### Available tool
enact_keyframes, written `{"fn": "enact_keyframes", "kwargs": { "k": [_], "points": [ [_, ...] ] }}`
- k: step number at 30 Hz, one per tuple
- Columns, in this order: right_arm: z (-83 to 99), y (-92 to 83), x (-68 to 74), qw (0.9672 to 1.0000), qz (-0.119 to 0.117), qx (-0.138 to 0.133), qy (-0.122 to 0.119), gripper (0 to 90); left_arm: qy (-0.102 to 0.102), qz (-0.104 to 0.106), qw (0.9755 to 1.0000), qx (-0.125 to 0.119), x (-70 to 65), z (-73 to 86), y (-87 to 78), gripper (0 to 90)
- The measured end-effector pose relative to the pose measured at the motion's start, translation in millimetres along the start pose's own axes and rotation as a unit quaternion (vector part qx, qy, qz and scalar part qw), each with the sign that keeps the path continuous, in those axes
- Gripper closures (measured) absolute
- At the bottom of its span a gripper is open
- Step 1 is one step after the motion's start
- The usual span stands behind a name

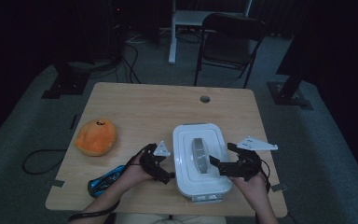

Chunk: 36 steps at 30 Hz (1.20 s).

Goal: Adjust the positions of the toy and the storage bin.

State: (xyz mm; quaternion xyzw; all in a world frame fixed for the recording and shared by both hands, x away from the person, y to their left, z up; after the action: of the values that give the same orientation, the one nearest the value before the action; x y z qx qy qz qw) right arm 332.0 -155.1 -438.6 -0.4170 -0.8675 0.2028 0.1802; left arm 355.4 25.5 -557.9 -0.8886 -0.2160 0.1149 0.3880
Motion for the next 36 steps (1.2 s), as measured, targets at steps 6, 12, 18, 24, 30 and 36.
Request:
{"fn": "enact_keyframes", "kwargs": {
  "k": [6,12,18,24,30,36],
  "points": [
    [-0.6,0.7,-1.5,1.0,-0.006,0.002,0.0,11.4,-0.004,0.015,0.9999,0.003,-16.2,2.6,9.6,0.1],
    [-1.7,2.0,-1.9,1.0,-0.006,0.005,0.001,11.4,-0.003,0.028,0.9996,0.006,-28.3,-0.5,20.4,0.1],
    [0.4,1.7,-0.6,0.9999,-0.001,0.012,-0.009,11.6,0.005,0.035,0.9994,0.005,-34.8,-9.5,26.5,0.2],
    [3.0,-1.1,-1.0,0.9997,0.005,0.015,-0.018,13.8,0.004,0.013,0.9999,-0.008,-13.3,-15.9,8.1,0.2],
    [5.3,1.3,5.2,0.9988,0.01,0.026,-0.04,17.3,-0.004,-0.027,0.9993,-0.025,44.9,-19.7,-20.5,0.2],
    [10.0,5.7,9.5,0.9981,0.015,0.038,-0.046,21.0,-0.024,-0.054,0.998,-0.021,92.8,-11.2,-29.0,0.3]
  ]
}}
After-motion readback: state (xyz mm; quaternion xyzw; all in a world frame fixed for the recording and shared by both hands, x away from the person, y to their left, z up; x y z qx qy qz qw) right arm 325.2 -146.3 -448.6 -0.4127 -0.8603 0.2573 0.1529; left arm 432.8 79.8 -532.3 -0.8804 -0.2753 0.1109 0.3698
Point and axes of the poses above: each handheld gripper's, and its own axes: y roughly forward along the jaws, z roughly out of its underside, x roughly to its left, the point moved 10 cm from there along y, roughly forward along the jaws, and after that the axes turned 2 degrees about z, right-handed, at the moved point
